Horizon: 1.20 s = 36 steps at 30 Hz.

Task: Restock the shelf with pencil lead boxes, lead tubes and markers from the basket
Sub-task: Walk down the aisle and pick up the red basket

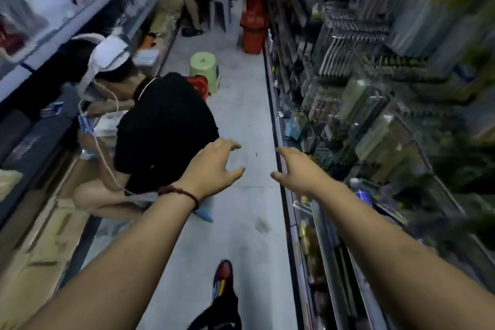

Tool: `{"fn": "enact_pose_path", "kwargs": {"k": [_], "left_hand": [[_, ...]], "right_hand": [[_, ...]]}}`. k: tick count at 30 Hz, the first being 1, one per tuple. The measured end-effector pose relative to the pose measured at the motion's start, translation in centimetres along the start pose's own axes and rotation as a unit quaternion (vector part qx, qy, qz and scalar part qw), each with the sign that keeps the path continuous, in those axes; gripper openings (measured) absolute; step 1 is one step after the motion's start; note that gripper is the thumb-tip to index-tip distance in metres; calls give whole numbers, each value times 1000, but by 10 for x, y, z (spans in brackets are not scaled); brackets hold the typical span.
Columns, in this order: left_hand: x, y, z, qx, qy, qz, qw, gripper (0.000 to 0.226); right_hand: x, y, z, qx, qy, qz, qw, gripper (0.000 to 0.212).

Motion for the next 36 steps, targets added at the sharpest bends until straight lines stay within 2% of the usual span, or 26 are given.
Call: {"fn": "enact_pose_path", "kwargs": {"k": [6,9,13,17,21,27,32,36], "left_hand": [[42,59,220,50,-28,29,998,62],[63,71,322,49,-41,27,998,61],[110,73,458,35,-42,22,998,56],[166,85,594,22,-1,14,1000,57],[206,127,725,9,50,12,999,59],[274,184,881,-29,97,-13,995,61],[374,213,1017,-27,125,9,992,59],[453,271,1127,-42,151,4,988,58]], "right_hand": [[-32,93,189,-14,-20,7,1000,71],[-53,120,281,-29,-18,3,999,69],[-86,133,420,-4,-5,-14,1000,67],[-123,162,569,8,12,-33,999,67],[-141,223,717,18,51,-41,998,69],[-133,294,909,21,108,-56,992,70],[-115,312,1086,36,153,-72,985,71],[-82,334,1237,58,167,-78,981,72]]}}
Point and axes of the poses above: each hand's wrist, its own z-axis towards the middle knuckle, its own y-axis out of the back of the hand, x = y × z, the point moved 7 cm from there along z, towards the middle knuckle, and after that the axes turned 14 degrees about -z, right-handed, at the moved point
